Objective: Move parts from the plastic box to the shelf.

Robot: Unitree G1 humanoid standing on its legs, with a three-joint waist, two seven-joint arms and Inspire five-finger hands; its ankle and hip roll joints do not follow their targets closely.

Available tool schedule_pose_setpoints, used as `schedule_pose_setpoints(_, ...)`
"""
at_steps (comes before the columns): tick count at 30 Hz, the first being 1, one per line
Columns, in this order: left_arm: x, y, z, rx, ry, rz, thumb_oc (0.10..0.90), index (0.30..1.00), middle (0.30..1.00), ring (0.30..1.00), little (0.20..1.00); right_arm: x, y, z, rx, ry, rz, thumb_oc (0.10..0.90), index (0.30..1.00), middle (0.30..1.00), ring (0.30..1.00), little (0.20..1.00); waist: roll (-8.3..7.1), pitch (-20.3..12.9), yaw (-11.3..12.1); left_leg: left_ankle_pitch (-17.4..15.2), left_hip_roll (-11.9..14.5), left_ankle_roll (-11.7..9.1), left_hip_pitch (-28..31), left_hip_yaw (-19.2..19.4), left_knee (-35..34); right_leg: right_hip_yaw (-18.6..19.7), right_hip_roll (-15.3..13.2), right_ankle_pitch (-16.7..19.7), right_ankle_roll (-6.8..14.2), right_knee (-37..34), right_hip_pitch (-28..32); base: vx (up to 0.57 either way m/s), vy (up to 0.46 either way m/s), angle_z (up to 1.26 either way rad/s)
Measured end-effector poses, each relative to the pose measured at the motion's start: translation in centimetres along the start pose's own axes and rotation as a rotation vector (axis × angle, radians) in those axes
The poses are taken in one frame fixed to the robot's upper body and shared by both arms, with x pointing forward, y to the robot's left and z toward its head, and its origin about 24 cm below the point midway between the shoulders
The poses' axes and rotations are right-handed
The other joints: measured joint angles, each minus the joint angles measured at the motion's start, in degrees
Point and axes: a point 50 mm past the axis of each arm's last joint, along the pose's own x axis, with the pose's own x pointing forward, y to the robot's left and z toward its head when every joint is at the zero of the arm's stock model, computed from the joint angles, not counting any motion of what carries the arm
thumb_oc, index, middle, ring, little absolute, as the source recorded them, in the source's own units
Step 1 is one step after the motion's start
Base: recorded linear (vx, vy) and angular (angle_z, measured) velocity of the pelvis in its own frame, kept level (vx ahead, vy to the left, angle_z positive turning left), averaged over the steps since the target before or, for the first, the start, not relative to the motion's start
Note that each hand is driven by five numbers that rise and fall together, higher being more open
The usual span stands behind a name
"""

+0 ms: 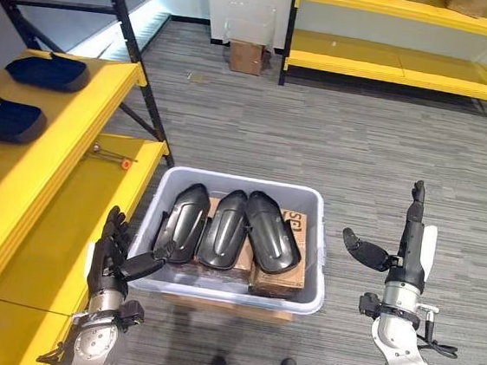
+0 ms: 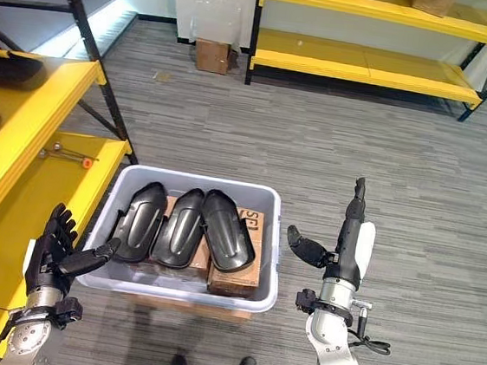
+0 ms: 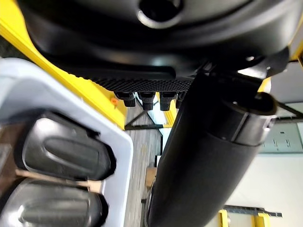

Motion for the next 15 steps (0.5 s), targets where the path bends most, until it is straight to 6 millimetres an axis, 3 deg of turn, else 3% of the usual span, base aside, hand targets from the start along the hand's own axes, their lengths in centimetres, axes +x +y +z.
schedule_pose_setpoints(3, 0.2, -0.1, 0.3, -0.004, -0.014, -0.013, 0.900, 1.000, 1.000, 1.000, 1.000, 0.1, -0.5, -0.2, -0.010, 0.005, -0.017, 0.900, 1.000, 1.000, 1.000, 1.000, 0.03, -0.11, -1.14, 0.49, 0.81, -1.02, 0.38, 0.06, -0.79, -0.05, 0.99, -0.07, -0.37, -1.04, 0.53, 0.02, -0.062, -0.02)
schedule_pose_setpoints(11, 0.3, -0.3, 0.5, -0.010, -0.022, -0.021, 0.900, 1.000, 1.000, 1.000, 1.000, -0.3, -0.9, -0.5, -0.029, 0.015, -0.014, 0.900, 1.000, 1.000, 1.000, 1.000, 0.09, -0.14, -1.12, 0.93, 1.61, -1.67, 0.32, 0.10, -0.75, 0.08, 1.70, -0.37, -0.88, -1.05, 0.37, 0.04, -0.110, -0.02)
schedule_pose_setpoints(15, 0.2, -0.4, 0.6, -0.046, -0.018, -0.046, 0.900, 1.000, 1.000, 1.000, 1.000, 0.1, -0.7, 0.4, -0.080, -0.094, 0.036, 0.900, 1.000, 1.000, 1.000, 1.000, 0.46, -0.34, -0.99, 1.03, 1.65, -1.82, 0.26, -0.11, -0.72, 0.06, 1.88, -0.43, -1.38, -1.07, 0.37, 0.03, -0.137, 0.03)
